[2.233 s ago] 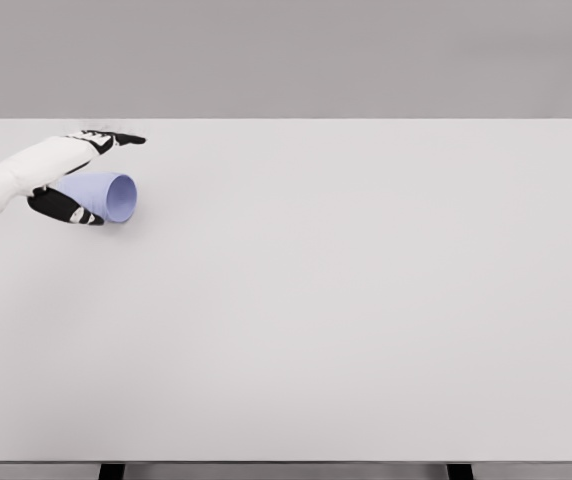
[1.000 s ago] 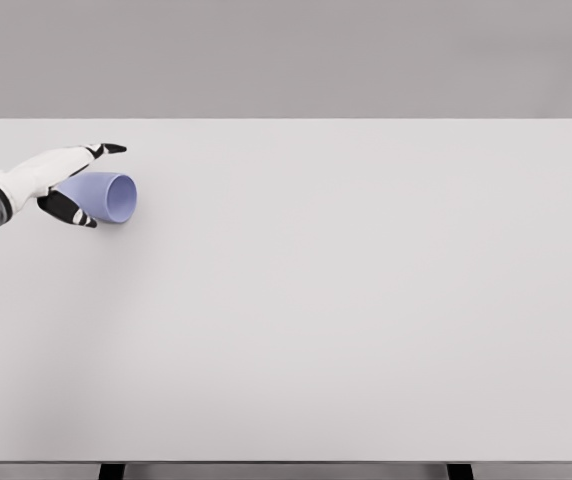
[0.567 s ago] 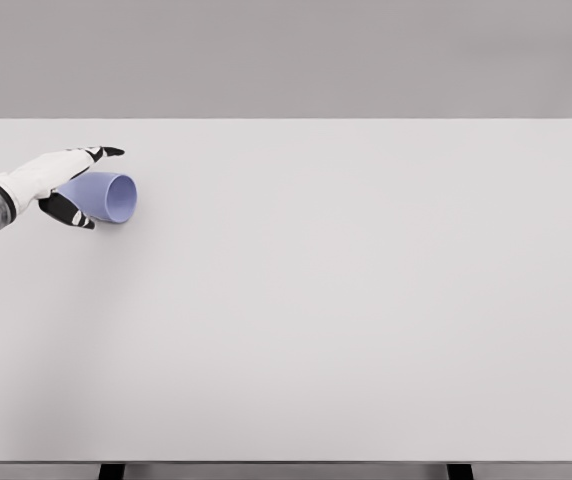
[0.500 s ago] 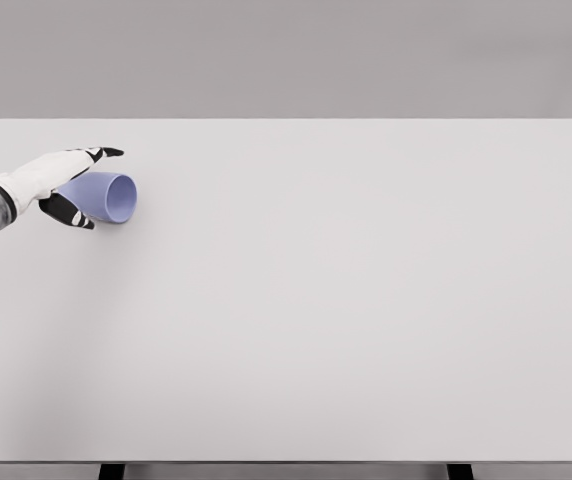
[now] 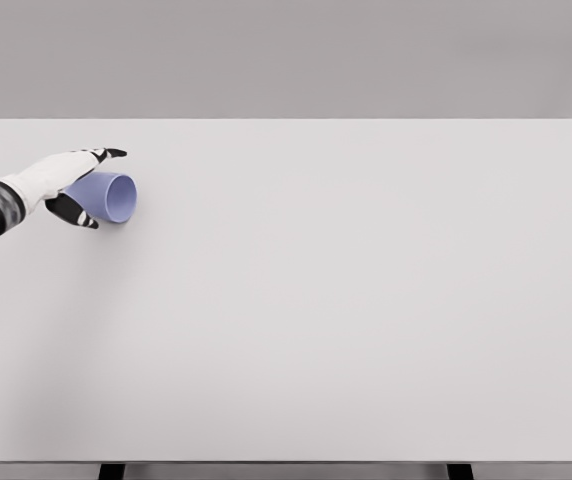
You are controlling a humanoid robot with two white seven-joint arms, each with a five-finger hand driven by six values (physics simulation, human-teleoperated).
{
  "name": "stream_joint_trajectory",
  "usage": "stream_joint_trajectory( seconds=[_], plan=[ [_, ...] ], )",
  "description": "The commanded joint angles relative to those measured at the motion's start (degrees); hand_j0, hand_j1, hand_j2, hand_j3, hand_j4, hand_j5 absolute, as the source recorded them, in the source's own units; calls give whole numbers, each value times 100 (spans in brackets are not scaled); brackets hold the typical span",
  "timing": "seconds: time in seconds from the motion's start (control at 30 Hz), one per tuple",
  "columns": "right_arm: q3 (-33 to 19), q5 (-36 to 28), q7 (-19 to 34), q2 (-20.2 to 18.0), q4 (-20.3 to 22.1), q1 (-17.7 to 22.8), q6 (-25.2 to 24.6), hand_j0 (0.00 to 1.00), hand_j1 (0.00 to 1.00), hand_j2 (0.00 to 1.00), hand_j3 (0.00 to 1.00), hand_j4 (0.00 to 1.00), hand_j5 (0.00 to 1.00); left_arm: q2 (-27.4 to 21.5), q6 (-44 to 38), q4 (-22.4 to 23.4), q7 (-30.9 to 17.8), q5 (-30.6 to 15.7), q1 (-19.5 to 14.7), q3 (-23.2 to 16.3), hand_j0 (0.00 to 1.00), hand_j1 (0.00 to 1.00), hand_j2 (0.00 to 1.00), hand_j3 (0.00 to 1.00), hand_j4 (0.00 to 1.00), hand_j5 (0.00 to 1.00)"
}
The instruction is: Flip the cup with left arm and place it on the table
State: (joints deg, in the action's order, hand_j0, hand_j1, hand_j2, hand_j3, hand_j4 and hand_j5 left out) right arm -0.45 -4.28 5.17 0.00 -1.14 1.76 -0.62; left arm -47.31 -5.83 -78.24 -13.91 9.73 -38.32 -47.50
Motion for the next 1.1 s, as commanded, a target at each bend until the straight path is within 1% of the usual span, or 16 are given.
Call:
stream_joint_trajectory(
  seconds=[0.0,0.13,0.37,0.7,0.83,0.9,0.93,0.97,1.0,1.07],
  plan=[
    [1,6,2,0,-1,0,0,100,100,100,100,100,100,38,3,20,2,12,0,4,100,100,100,100,100,100],
    [1,-3,2,0,-1,0,0,100,100,100,100,100,100,108,3,46,3,82,0,4,100,100,100,100,100,100],
    [1,6,2,0,-1,0,0,100,100,100,100,100,100,152,3,187,11,91,0,4,100,100,100,100,100,100],
    [1,6,2,0,-1,0,0,100,100,100,100,100,100,187,-6,195,20,91,18,4,100,100,100,100,100,100],
    [1,-3,2,0,-1,0,0,100,100,100,100,100,100,266,-15,274,29,91,26,-5,100,100,100,100,100,100],
    [1,6,-7,0,-1,0,0,100,100,100,100,100,100,266,-15,274,29,91,35,-5,92,92,92,92,92,92],
    [1,-3,-7,0,-1,0,0,100,100,100,100,100,100,266,-15,274,29,91,35,-5,91,91,91,91,91,91],
    [1,6,2,0,-9,0,0,100,100,100,100,100,100,266,-15,274,29,82,44,-5,88,88,88,88,88,88],
    [1,6,-7,0,-1,0,0,100,100,100,100,100,100,266,-15,266,20,82,53,-5,80,80,80,80,80,80],
    [1,6,2,0,-1,0,0,100,100,100,100,100,100,266,-15,266,20,82,53,-5,79,79,79,79,79,79]
  ],
)
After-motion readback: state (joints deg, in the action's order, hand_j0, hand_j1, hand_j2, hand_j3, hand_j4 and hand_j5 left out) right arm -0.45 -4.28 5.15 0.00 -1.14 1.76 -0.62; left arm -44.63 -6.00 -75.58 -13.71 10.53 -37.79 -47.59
